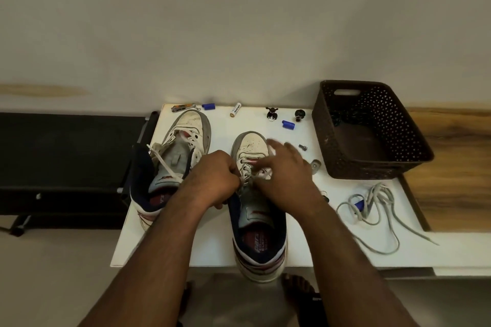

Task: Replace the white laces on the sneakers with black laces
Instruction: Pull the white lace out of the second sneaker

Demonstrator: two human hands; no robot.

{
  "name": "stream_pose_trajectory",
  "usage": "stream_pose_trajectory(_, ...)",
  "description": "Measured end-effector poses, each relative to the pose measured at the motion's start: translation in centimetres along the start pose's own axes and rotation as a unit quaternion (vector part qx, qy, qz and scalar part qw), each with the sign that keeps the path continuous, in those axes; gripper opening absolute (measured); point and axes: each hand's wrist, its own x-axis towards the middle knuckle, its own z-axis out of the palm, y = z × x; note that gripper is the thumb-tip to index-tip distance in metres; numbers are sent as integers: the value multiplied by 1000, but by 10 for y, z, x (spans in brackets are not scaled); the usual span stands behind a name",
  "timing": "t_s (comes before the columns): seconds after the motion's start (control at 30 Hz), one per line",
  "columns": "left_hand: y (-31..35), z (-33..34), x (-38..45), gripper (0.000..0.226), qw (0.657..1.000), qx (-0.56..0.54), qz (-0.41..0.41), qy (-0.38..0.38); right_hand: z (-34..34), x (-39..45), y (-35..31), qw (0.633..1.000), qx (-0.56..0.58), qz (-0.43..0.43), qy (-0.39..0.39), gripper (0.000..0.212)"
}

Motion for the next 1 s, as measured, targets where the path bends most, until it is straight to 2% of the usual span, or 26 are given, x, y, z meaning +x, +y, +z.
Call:
stream_pose_trajectory(0.03, -1, 0, 0, 13, 1000, -3, 1, -1, 2, 1, -1, 999, -36, 9, -35, 24)
stream_pose_trajectory(0.07, -1, 0, 0, 13, 1000, -5, 1, -2, 2, 2, -2, 999, -39, 12, -33, 20)
stream_pose_trajectory(0.1, -1, 0, 0, 12, 1000, -7, 0, -2, 2, 3, -2, 1000, 0, 10, 1, 14)
stream_pose_trajectory(0.13, -2, -1, 0, 11, 1000, -6, -1, -3, 0, 3, -1, 995, 81, 17, 54, 8)
stream_pose_trajectory(0.2, -2, 0, 1, 10, 1000, -5, -5, -5, -12, 4, 1, 945, 286, 52, 152, 10)
stream_pose_trajectory(0.23, -2, 0, 1, 10, 1000, -5, -6, -6, -19, 3, 5, 919, 343, 62, 184, 12)
stream_pose_trajectory(0.27, -1, 0, 1, 10, 1000, -5, -6, -7, -25, 1, 8, 914, 349, 64, 198, 11)
stream_pose_trajectory(0.33, 0, 0, 1, 11, 1000, 0, -4, -10, -28, -3, 11, 943, 292, 28, 160, 9)
stream_pose_trajectory(0.4, 1, 0, 1, 14, 1000, 4, -3, -11, -20, -6, 6, 981, 180, -1, 67, 8)
stream_pose_trajectory(0.43, 1, 0, 1, 15, 1000, 6, -2, -10, -14, -7, 2, 995, 93, -9, 14, 17)
stream_pose_trajectory(0.5, 1, 1, 1, 14, 1000, 5, -2, -11, -3, -6, -2, 997, -51, -15, -49, 27)
stream_pose_trajectory(0.53, 1, 1, 1, 13, 1000, 2, -3, -12, -1, -4, -3, 995, -78, -18, -50, 26)
stream_pose_trajectory(0.6, 0, 0, 1, 11, 1000, -1, -7, -12, -1, -1, -2, 1000, -18, -23, 9, 15)
stream_pose_trajectory(0.63, -1, 0, 2, 10, 1000, 0, -9, -13, -4, -1, -4, 995, 81, -8, 53, 8)
stream_pose_trajectory(0.67, -1, 0, 2, 10, 1000, 1, -9, -14, -8, -1, -7, 972, 214, 29, 94, 7)
stream_pose_trajectory(0.7, -1, 0, 2, 10, 1000, 2, -9, -15, -14, -1, -8, 915, 375, 71, 130, 11)
stream_pose_trajectory(0.77, -2, 0, 3, 10, 1000, 3, -7, -16, -30, -1, -1, 730, 647, 121, 185, 11)
stream_pose_trajectory(0.8, -2, 1, 3, 10, 1000, 3, -6, -16, -35, -1, 4, 643, 731, 125, 191, 9)
stream_pose_trajectory(0.83, -1, 1, 4, 11, 1000, 4, -5, -17, -39, -2, 9, 581, 783, 119, 187, 9)
stream_pose_trajectory(0.87, -1, 1, 3, 11, 1000, 4, -4, -17, -40, -3, 12, 555, 802, 119, 184, 12)
stream_pose_trajectory(0.9, -1, 1, 3, 11, 1000, 3, -3, -18, -40, -3, 13, 561, 796, 128, 189, 17)
stream_pose_trajectory(1.0, -1, 0, 2, 9, 1000, -2, -6, -18, -40, -3, 13, 637, 722, 116, 242, 26)
